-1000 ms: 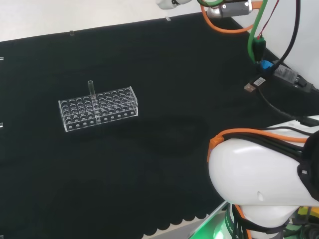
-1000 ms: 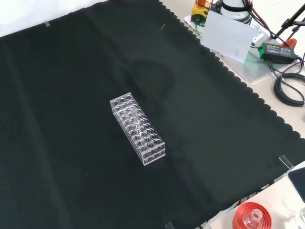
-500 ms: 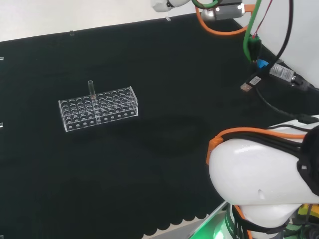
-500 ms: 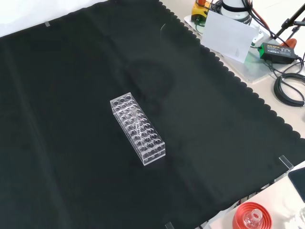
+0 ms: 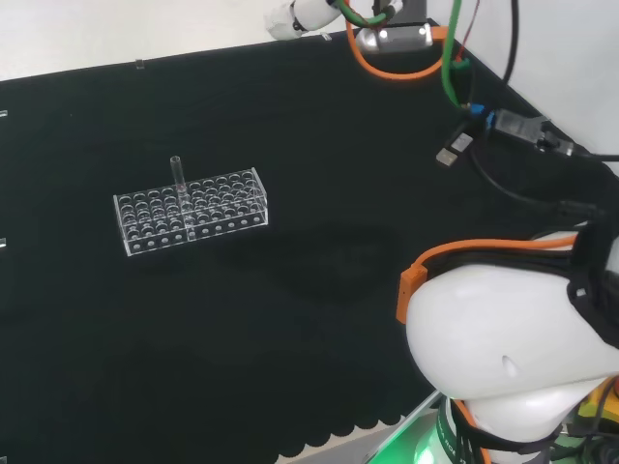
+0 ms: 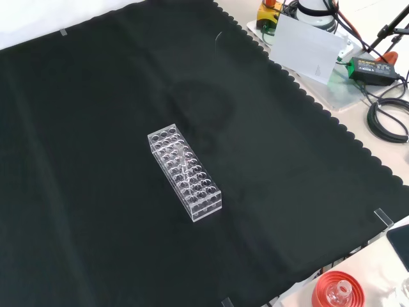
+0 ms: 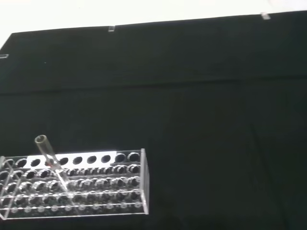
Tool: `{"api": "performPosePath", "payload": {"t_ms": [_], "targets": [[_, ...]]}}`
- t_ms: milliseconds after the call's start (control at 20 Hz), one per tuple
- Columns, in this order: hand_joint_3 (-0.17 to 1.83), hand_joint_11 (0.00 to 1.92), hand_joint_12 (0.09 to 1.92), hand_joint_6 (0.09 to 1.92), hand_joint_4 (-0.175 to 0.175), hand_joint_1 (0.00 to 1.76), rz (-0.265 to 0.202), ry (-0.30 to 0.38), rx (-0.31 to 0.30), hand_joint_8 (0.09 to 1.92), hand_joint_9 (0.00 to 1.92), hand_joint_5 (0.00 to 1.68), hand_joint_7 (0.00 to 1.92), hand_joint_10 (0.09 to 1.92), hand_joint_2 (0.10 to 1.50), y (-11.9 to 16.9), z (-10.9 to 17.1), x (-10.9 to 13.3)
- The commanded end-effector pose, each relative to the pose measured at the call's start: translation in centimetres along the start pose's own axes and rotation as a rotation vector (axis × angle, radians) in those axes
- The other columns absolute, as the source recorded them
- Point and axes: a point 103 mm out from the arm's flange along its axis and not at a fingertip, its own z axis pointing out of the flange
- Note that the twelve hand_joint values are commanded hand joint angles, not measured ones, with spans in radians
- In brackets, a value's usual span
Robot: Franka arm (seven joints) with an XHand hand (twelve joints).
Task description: Pick up the test tube.
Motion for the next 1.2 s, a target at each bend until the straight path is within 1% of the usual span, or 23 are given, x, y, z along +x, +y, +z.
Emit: {"api": "performPosePath", "payload": {"t_ms": [50,250,650,850,1200], "targets": [[0.28,0.0,1.35,0.09,-0.048,0.6,-0.058,0.098,-0.007,0.79,0.05,0.21,0.19,0.94,0.83,3.3,2.9,0.6],[0.27,0.0,1.4,0.09,-0.056,0.65,-0.072,0.13,0.023,0.8,0.1,0.25,0.24,0.95,0.83,5.0,5.0,1.2],[0.27,0.0,1.47,0.09,-0.07,0.72,-0.095,0.221,0.091,0.81,0.17,0.3,0.32,0.95,0.83,8.2,9.1,2.8],[0.28,0.0,1.49,0.09,-0.074,0.75,-0.118,0.253,0.119,0.81,0.2,0.32,0.35,0.95,0.83,9.6,11.0,3.7],[0.3,0.0,1.51,0.1,-0.079,0.8,-0.172,0.282,0.173,0.82,0.24,0.36,0.39,0.94,0.82,12.4,14.4,6.7]]}}
